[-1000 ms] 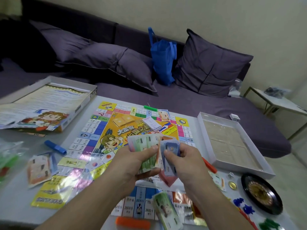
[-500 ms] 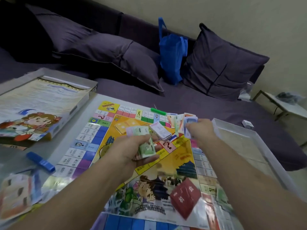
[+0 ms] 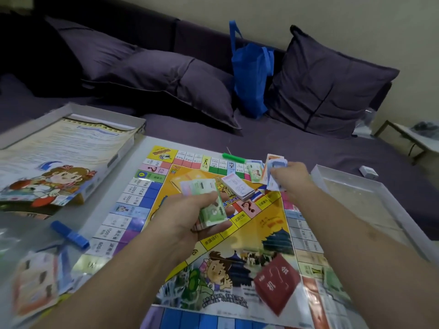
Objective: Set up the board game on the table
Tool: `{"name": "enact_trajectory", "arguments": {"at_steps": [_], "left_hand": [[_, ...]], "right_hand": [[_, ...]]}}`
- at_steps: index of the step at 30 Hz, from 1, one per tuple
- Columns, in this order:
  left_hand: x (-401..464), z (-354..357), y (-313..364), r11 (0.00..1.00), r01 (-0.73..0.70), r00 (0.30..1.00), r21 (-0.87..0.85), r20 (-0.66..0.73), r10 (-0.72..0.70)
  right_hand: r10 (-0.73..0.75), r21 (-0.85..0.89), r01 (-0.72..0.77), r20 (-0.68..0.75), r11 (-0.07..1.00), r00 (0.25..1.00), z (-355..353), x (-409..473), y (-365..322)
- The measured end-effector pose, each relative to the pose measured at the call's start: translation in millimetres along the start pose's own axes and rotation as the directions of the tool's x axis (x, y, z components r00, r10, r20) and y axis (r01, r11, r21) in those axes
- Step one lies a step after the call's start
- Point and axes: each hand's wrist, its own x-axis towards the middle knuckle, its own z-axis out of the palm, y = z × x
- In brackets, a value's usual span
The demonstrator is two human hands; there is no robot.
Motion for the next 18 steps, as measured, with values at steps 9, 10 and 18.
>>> {"name": "enact_trajectory", "arguments": {"at_steps": [9, 10, 18], "left_hand": [[-60.0, 5.9, -16.0, 0.999, -0.023, 1.0, 0.032, 0.014, 0.022], [-68.3, 5.1, -20.3, 0.999, -0.022, 1.0, 0.039, 0.006, 0.021], [-133.6, -30.9, -42.6, 1.0, 0.009, 0.998, -0.028, -0.054, -0.011]], "right_hand": [[-0.187, 0.282, 0.053, 0.47, 0.958, 0.862, -60.3, -213.5, -21.3], [-0.194, 0.279, 0.067, 0.455, 0.958, 0.869, -59.6, -234.1, -18.0], [-0.269, 0.176, 0.221, 0.335, 0.959, 0.903, -43.1, -307.6, -1.4]]}}
